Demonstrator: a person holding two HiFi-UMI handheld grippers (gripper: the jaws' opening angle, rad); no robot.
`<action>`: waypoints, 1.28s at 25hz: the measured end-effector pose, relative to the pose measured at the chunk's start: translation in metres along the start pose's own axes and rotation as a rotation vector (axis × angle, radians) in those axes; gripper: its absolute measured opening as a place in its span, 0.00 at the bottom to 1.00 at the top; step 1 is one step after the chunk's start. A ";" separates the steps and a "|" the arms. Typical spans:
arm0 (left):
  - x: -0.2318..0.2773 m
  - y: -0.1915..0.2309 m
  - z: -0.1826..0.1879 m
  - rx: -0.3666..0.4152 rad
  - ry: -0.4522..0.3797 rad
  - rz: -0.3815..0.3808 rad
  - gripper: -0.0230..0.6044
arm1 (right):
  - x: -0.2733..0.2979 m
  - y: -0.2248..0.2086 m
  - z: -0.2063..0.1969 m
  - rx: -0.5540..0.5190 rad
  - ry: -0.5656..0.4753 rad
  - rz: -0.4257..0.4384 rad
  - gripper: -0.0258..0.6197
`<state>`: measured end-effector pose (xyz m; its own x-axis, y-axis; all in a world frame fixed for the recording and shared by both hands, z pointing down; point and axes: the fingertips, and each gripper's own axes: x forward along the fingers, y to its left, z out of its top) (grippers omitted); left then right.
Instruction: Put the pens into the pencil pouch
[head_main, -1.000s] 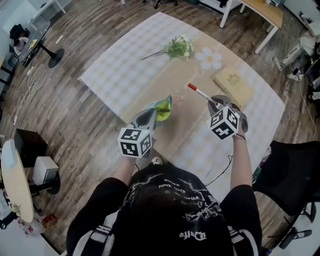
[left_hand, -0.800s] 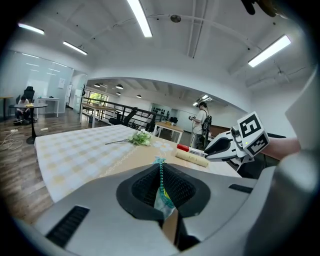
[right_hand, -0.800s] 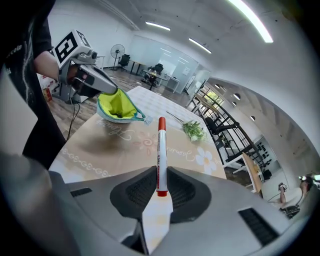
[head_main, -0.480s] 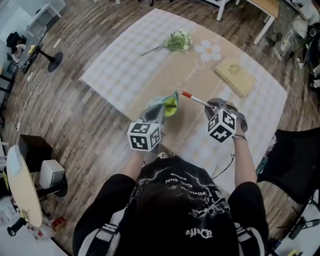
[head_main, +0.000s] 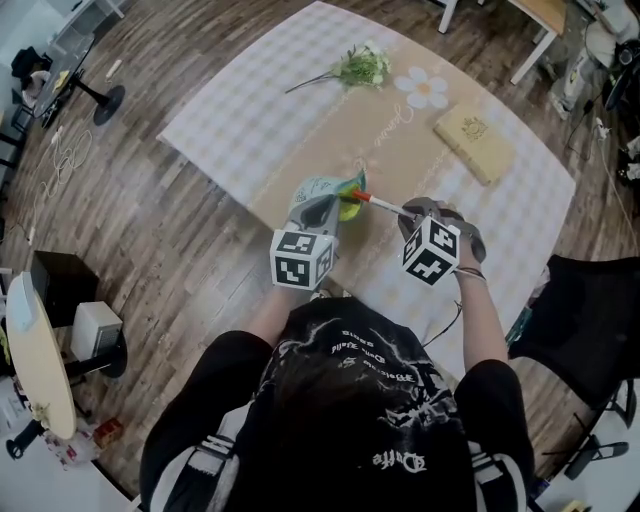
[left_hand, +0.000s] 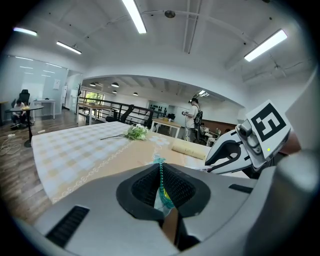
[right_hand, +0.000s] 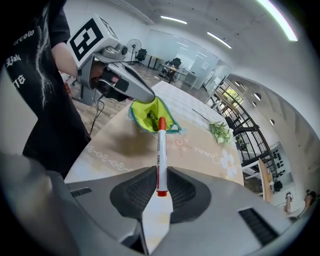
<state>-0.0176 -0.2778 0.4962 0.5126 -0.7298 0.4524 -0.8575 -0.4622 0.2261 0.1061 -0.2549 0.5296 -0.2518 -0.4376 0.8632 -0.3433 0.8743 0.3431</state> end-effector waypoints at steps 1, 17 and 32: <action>0.000 -0.002 -0.001 0.000 0.002 -0.002 0.09 | 0.001 0.004 0.001 -0.002 0.003 0.011 0.15; -0.001 -0.019 -0.016 0.024 0.029 -0.024 0.09 | 0.018 0.039 0.028 -0.037 -0.011 0.099 0.16; -0.002 -0.037 -0.018 0.014 0.034 -0.092 0.09 | 0.017 0.047 0.058 -0.065 -0.091 0.070 0.16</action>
<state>0.0121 -0.2508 0.5027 0.5873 -0.6665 0.4591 -0.8059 -0.5336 0.2564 0.0328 -0.2332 0.5394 -0.3551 -0.3893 0.8499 -0.2633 0.9140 0.3086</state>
